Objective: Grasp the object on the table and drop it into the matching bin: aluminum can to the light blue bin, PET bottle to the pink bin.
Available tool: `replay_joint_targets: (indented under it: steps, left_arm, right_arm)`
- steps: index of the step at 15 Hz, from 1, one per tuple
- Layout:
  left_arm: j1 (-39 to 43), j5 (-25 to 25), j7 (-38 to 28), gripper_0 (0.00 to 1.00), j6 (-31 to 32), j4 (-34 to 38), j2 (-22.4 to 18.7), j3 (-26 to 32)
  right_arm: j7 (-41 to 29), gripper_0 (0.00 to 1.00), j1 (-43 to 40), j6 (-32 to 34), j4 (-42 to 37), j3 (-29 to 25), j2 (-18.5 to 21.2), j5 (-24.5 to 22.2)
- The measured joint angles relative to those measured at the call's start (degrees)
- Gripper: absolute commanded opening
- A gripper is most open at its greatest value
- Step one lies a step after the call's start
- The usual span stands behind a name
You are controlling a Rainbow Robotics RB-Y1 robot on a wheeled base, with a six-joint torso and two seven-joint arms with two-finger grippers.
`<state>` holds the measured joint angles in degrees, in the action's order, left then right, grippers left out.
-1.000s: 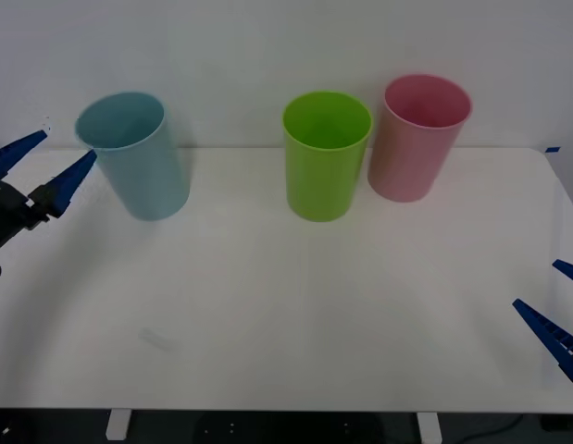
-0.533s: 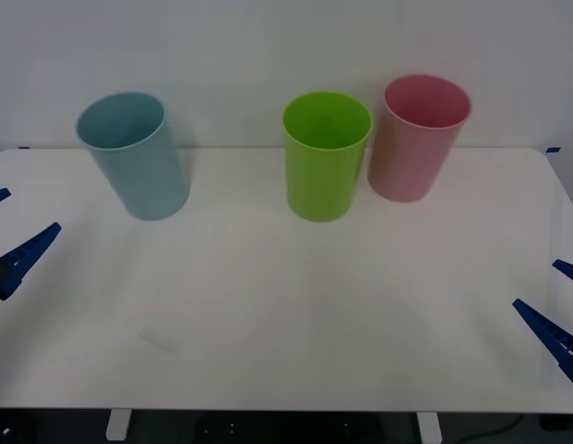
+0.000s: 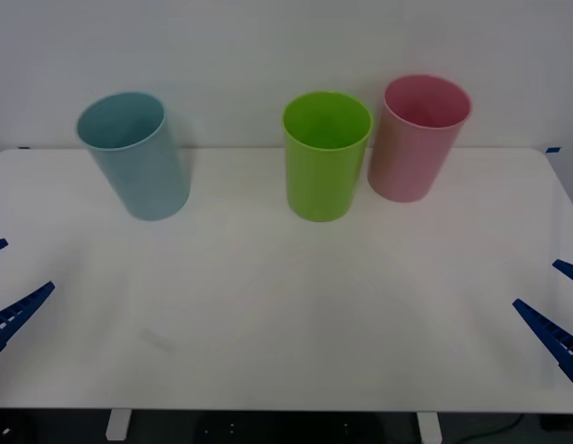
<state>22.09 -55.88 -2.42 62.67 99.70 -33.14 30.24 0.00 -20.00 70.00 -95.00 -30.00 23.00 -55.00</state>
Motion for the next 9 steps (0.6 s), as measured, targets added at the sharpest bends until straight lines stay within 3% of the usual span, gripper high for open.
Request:
replay_joint_targets:
  steps: [9]
  left_arm:
    - [1.3, 0.9, 0.2, 1.00, 0.0, 0.0, 0.0, -2.5]
  right_arm:
    - [0.0, 1.00, 0.0, 0.0, 0.0, 0.0, 0.0, 0.0]
